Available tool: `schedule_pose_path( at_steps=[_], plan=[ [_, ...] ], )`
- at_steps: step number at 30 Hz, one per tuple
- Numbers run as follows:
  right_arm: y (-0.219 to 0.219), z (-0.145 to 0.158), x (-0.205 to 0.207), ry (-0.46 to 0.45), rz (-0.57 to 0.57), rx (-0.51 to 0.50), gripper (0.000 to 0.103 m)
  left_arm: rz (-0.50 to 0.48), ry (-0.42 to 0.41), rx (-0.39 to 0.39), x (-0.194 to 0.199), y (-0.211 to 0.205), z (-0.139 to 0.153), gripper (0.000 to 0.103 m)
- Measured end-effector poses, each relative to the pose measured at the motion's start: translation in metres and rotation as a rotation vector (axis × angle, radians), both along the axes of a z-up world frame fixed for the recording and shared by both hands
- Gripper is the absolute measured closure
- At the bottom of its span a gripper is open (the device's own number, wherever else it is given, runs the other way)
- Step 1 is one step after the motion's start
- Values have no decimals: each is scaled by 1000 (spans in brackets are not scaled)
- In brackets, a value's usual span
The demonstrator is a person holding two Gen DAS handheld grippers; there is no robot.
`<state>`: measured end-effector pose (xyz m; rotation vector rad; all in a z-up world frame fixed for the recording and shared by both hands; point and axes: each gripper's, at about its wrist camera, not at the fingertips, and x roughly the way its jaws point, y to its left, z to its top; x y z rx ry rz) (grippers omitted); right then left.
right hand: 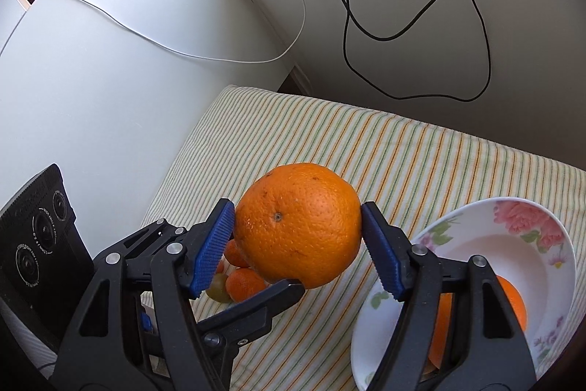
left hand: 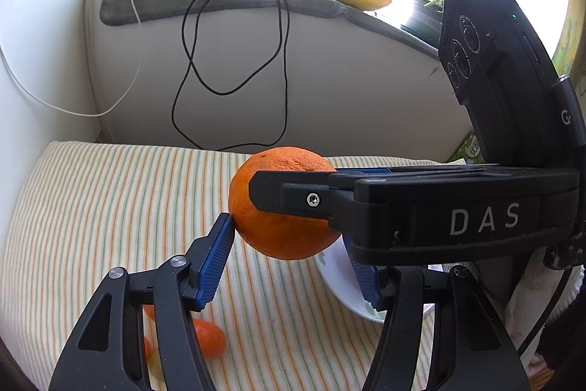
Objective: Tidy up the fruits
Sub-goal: 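Close the right gripper on the large orange and lift it, then carry the large orange onto the plate and open the right gripper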
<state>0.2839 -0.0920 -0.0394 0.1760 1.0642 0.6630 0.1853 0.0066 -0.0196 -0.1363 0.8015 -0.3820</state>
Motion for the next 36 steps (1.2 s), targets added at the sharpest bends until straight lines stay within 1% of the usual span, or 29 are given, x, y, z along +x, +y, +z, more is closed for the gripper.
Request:
schedule_pose_path(
  at_steps=[6, 17, 24, 28, 36],
  plan=[
    [-32, 18, -5, -21, -37, 14, 30, -46, -22, 13, 4, -29, 10, 42],
    [-91, 24, -23, -40, -125, 38, 30, -125, -22, 31, 14, -89, 13, 42],
    [-131, 20, -26, -36, -182, 53, 30, -174, -8, 52, 18, -123, 8, 42],
    [-150, 13, -25, -25, -213, 63, 30, -191, 3, 52, 21, -136, 3, 42],
    [-175, 3, -20, -11, -251, 57, 30, -224, 23, 54, 22, -156, -7, 42]
  ],
)
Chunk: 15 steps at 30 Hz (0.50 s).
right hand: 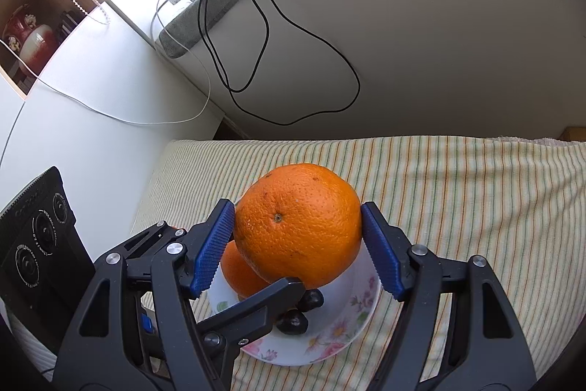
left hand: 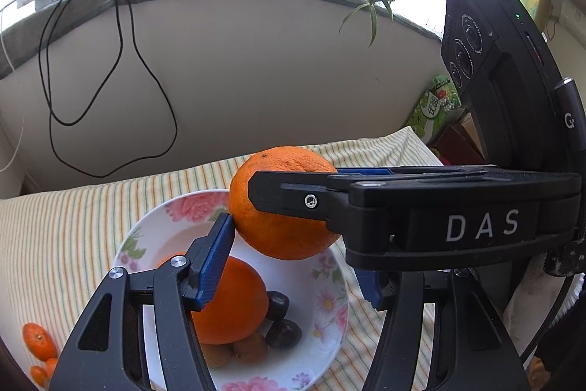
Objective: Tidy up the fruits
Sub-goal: 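Carry the large orange onto the plate and open the right gripper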
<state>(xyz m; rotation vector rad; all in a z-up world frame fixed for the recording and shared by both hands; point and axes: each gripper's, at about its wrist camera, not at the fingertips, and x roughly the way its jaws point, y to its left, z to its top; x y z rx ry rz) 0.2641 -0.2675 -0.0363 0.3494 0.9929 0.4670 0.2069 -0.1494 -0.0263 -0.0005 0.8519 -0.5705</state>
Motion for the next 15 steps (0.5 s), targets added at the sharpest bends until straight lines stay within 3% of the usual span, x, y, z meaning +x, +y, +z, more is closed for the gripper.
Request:
schedule_pose_path(
  at_steps=[8, 15],
  plan=[
    [-10, -10, -1, 25, -8, -16, 30, -4, 66, 10, 3, -1, -6, 41],
    [-14, -3, -6, 1, -10, 7, 30, -2, 25, 12, -7, 8, 7, 35]
  ],
)
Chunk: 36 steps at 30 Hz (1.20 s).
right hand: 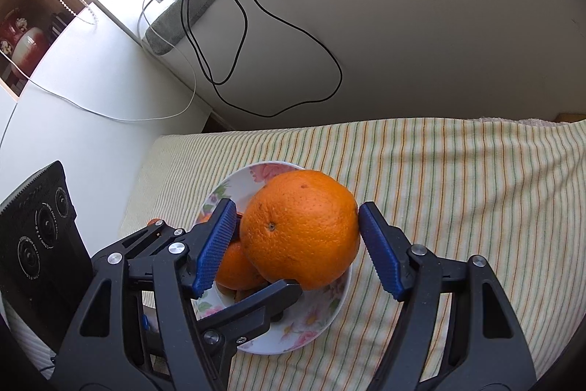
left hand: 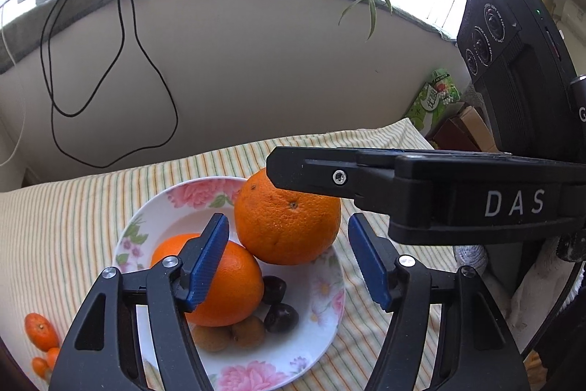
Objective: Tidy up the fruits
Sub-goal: 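Carry the large orange onto the plate and open the right gripper, then withdraw both grippers and move them toward the remaining small fruits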
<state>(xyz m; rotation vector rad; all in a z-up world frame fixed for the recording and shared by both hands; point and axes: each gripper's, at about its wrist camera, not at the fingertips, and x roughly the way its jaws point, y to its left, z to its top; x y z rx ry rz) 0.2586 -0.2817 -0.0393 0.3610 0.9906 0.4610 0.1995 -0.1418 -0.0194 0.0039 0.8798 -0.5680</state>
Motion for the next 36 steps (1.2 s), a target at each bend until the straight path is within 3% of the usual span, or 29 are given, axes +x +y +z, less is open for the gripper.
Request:
schedule_pose_path(
  at_steps=[8, 17, 30, 36],
  plan=[
    [8, 25, -13, -72, 18, -66, 30, 6, -18, 7, -17, 9, 2, 35],
    [15, 30, -34, -101, 17, -125, 30, 22, -46, 12, -41, 25, 9, 35],
    [17, 42, -70, -145, -23, -126, 21, 55, -101, 9, -79, 46, 22, 32],
    [32, 42, -93, -189, -16, -191, 20, 86, -112, 8, -94, 63, 22, 31]
  ],
)
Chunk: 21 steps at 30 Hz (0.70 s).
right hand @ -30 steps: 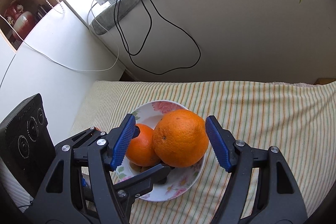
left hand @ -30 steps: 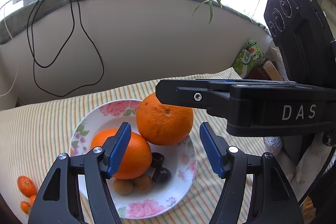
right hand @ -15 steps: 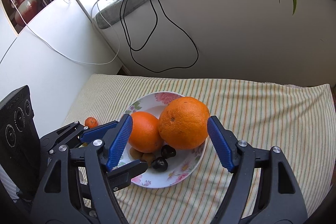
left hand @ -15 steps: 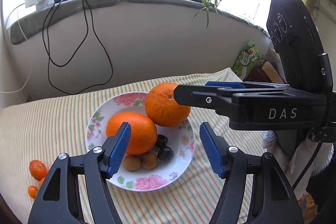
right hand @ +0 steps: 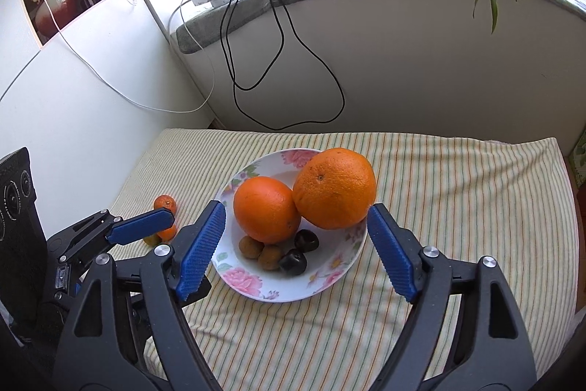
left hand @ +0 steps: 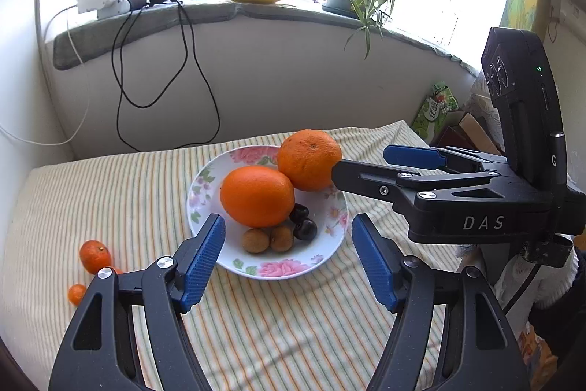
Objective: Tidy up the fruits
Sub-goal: 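Withdraw both grippers and move them toward the remaining small fruits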
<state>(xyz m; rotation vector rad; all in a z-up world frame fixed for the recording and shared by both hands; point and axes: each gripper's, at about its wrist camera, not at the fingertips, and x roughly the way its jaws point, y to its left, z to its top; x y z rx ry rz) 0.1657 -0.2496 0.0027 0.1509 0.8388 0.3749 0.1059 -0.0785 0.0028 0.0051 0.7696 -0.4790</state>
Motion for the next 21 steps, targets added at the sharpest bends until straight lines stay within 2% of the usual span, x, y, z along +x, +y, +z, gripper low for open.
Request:
schedule_pose_path(
  at_steps=[3, 5, 12, 21],
  plan=[
    [8, -1, -13, -34, 0, -30, 13, 22, -11, 8, -7, 9, 0, 31],
    [12, -1, -20, -58, 4, -48, 13, 42, -17, 11, -12, 15, -1, 26],
    [30, 0, -37, -116, 29, -81, 12, 91, -49, 39, -30, 35, -3, 24],
    [53, -8, -45, -106, 49, -90, 12, 164, -47, 48, -46, 76, -15, 23]
  ],
)
